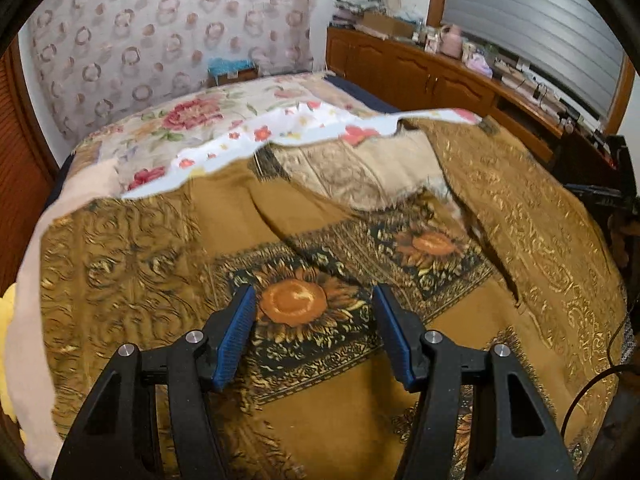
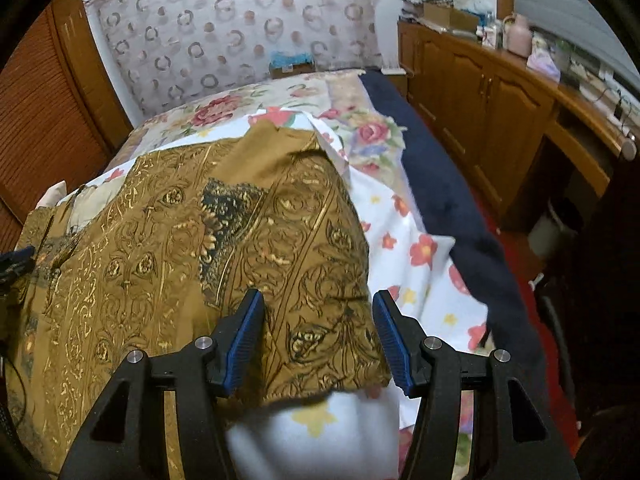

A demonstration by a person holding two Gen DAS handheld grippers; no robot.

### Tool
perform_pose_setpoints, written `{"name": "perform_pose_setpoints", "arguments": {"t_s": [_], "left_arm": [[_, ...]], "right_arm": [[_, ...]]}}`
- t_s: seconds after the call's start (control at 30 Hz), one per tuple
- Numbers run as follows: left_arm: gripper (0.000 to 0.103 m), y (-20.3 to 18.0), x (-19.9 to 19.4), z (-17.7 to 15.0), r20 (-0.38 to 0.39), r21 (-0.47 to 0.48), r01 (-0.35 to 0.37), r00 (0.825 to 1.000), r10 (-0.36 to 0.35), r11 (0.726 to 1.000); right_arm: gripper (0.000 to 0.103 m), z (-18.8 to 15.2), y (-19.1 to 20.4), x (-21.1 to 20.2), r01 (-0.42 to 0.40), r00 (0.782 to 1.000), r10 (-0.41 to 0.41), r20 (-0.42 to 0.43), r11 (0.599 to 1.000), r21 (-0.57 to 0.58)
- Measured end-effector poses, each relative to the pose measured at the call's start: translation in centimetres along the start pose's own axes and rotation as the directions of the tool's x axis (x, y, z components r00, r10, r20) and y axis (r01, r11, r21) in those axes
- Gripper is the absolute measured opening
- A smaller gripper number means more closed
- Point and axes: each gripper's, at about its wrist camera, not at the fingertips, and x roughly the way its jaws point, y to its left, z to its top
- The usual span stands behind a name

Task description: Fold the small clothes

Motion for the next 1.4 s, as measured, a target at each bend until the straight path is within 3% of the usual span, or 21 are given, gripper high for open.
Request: {"name": "perform_pose_setpoints", "arguments": {"t_s": [0.2,0.3,0.47,0.53,0.67,0.7,0.9,1.07,1.23,1.4], "left_arm": [[0.063,-0.4,0.5,-0.5,-0.019,0.01,-0.006,1.0,0.006,1.0],[0.078,-0.7,0.7,-0.6,-0.018,0.023,-0.012,1.0,0.012,1.0],[0.081,-1.2,1.0,-0.7,-0.007,0.04,-0.028,1.0,0.029,0.999],[0.083,-1.2,1.0,-0.7,-0.009,0.04,-0.033,0.999,0.033,0.999],[0.084,-1.1,1.1,-0.6,-0.009,0.038,-0.035,0.999,0.035,0.999],[0.084,-1.1,1.1,-0.6,-0.009,0.038,-0.035,0.999,0.035,0.999],[0.084,-1.1,1.0,-0.6,-0.01,0.037,-0.034,0.999,0.035,0.999],[0.086,-1.0,1.1,-0.6,-0.011,0.038,-0.035,0.999,0.036,0.999],[0.086,-1.1,1.1,-0.6,-0.011,0.038,-0.036,0.999,0.036,0.999],[0.086,-0.7,0.5,-0.3,0.029,0.016,-0.07,0.997,0.069,0.997]], "right_arm": [[0.058,0.8,-1.6,0.5,-0.04,0.999,0.041,-0.016,0.998,0.041],[0.055,0.7,-1.8,0.3,-0.053,0.998,0.054,-0.012,0.997,0.05],[0.049,-0.3,-1.3,-0.2,-0.049,0.999,0.05,-0.008,0.998,0.047],[0.042,-0.4,-1.2,-0.4,-0.052,0.999,0.052,-0.004,0.998,0.042],[0.01,-0.3,-0.6,-1.1,0.015,0.999,-0.015,0.028,1.0,-0.007],[0.008,-0.2,-0.6,-1.3,0.016,0.999,-0.016,0.042,1.0,-0.016],[0.005,0.9,1.7,-2.9,0.037,0.989,-0.025,0.147,0.996,-0.081],[0.005,1.9,5.5,-4.2,-0.028,0.976,0.063,0.208,0.985,-0.169],[0.005,1.0,9.6,-2.4,-0.131,0.975,0.169,0.142,0.961,-0.245],[0.005,-0.5,11.1,0.7,-0.164,0.982,0.183,0.048,0.95,-0.267]]}}
